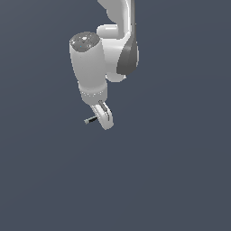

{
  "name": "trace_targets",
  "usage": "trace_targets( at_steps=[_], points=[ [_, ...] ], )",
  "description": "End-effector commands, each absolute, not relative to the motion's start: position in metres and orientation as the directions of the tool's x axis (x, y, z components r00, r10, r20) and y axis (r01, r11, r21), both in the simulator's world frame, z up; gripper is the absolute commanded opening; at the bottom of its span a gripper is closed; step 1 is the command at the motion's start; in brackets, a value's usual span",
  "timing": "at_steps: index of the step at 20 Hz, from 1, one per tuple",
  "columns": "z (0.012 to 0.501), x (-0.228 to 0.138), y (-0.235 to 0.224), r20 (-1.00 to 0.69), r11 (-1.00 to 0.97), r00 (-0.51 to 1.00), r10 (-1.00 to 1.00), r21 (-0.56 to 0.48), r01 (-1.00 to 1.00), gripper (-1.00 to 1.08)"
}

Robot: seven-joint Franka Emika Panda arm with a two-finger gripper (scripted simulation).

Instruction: Pick up the object and move it to a goal position.

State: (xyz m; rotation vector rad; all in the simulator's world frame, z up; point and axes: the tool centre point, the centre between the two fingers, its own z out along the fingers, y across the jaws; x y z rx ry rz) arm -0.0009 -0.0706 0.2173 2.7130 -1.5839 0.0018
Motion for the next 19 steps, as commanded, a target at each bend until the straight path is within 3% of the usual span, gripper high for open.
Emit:
trace_targets(
  at_steps=[1, 10, 19],
  points=[
    [0.241, 0.0, -0.07, 0.001, -0.491, 0.491, -0.871, 0.001, -0.871, -1.0],
    [0.29, 0.006, -0.066, 0.001, -0.493, 0.493, -0.87, 0.0, -0.87, -1.0],
    [0.295, 0.008, -0.066, 0.0, -0.493, 0.493, -0.87, 0.0, -0.87, -1.0]
  ],
)
